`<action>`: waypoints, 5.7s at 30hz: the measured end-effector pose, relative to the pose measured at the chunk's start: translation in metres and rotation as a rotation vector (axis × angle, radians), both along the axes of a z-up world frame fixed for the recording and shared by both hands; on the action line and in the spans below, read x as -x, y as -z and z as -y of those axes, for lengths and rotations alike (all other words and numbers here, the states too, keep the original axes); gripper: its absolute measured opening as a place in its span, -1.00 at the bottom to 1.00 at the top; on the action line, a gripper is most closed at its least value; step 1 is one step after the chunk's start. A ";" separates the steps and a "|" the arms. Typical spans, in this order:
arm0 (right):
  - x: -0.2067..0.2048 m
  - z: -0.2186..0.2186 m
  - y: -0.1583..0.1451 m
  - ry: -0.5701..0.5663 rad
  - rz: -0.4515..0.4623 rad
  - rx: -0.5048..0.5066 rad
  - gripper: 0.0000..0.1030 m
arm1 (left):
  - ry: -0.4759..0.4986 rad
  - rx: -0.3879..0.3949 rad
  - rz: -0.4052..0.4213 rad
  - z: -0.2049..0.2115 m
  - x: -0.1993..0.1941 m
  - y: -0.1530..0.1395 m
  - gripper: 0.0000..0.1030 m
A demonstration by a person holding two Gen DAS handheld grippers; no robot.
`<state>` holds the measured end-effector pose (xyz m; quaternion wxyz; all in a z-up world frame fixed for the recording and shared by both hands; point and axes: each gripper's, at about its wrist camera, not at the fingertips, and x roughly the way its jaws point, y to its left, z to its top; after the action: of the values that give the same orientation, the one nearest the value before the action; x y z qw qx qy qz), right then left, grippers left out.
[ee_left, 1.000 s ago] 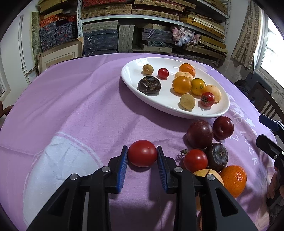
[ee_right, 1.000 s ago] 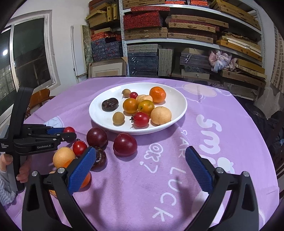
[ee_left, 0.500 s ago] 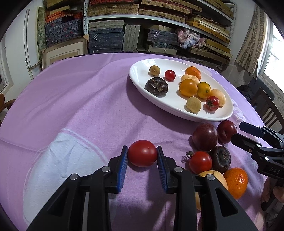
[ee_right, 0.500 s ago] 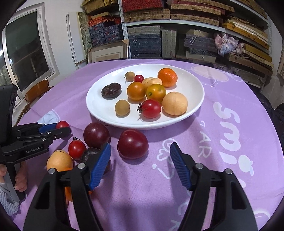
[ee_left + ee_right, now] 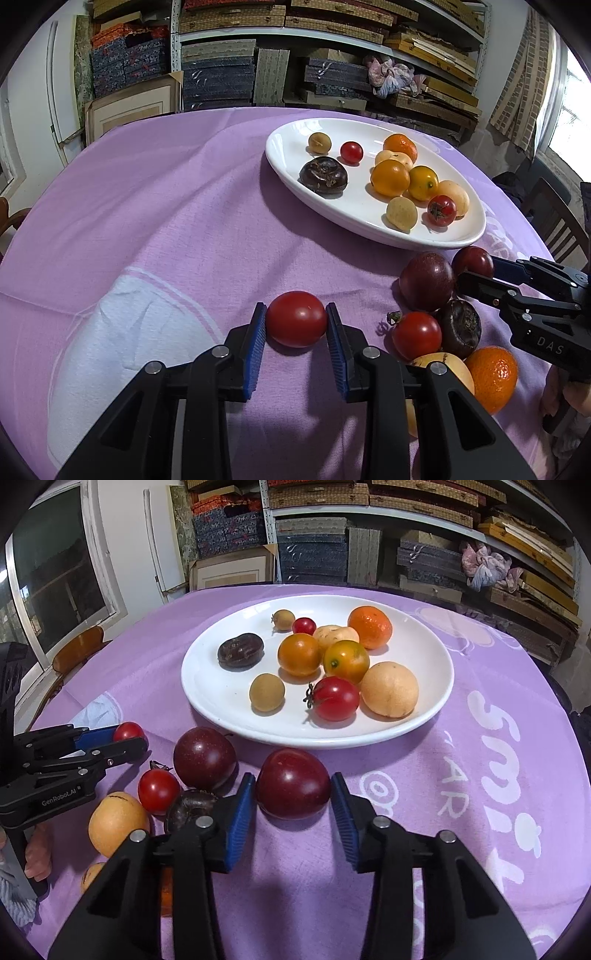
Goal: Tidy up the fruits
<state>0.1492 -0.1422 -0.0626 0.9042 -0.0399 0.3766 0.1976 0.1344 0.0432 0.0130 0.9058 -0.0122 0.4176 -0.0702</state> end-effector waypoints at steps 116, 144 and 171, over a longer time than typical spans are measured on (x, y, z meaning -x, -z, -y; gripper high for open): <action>0.094 0.010 -0.002 -0.137 0.068 0.047 0.71 | 0.125 -0.095 0.088 0.041 0.079 -0.004 -0.14; 0.042 0.024 -0.047 0.003 0.117 0.013 -0.09 | 0.082 -0.116 0.149 0.055 0.005 -0.055 -0.15; -0.092 0.042 -0.053 0.182 0.092 -0.073 0.17 | -0.007 -0.103 0.179 0.075 -0.085 -0.054 -0.13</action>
<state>0.2411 -0.1840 -0.0096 0.9355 0.0184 0.3293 0.1265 0.2197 -0.0316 0.0669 0.9392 0.0395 0.3378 -0.0464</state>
